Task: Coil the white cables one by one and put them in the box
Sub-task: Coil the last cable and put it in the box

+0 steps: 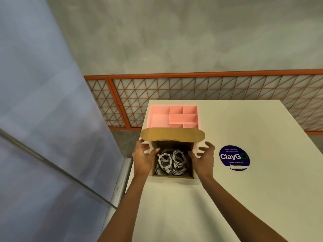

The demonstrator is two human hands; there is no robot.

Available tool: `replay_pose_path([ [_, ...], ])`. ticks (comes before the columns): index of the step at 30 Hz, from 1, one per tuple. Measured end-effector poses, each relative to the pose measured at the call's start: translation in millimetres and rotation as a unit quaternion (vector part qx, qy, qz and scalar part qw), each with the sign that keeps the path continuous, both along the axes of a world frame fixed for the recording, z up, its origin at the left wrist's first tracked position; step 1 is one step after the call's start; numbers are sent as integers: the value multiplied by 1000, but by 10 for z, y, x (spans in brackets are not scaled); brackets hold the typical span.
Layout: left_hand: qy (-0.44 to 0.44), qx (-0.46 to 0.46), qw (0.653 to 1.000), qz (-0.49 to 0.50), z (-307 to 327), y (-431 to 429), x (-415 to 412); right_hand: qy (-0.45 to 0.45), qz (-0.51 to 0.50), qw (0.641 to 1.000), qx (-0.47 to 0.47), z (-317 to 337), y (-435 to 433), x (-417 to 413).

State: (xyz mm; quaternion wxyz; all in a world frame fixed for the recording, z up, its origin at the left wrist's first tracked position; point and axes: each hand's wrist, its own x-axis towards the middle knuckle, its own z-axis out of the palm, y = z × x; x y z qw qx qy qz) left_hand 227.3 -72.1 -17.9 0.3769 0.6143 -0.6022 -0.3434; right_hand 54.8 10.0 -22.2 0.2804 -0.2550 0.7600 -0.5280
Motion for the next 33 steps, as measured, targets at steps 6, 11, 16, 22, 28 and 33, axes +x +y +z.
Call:
replay_pose_path([
  [6, 6, -35, 999, 0, 237, -85, -27, 129, 65, 986, -81, 327, -115, -146],
  [11, -5, -42, 999, 12, 401, -137, -21, 200, 76, 976, -40, 523, -188, -273],
  [16, -65, -50, 996, -34, 464, -136, -22, 286, 172, 941, 56, 635, -185, -326],
  [22, -193, -37, 980, -37, 272, 94, 109, 298, 271, 909, 110, 555, -1, -271],
  [28, -258, 135, 925, -243, 200, 64, 299, 193, 410, 865, 217, 496, 199, -229],
  [33, -250, 213, 869, -369, 199, 89, 426, 179, 438, 852, 224, 417, 277, -177],
])
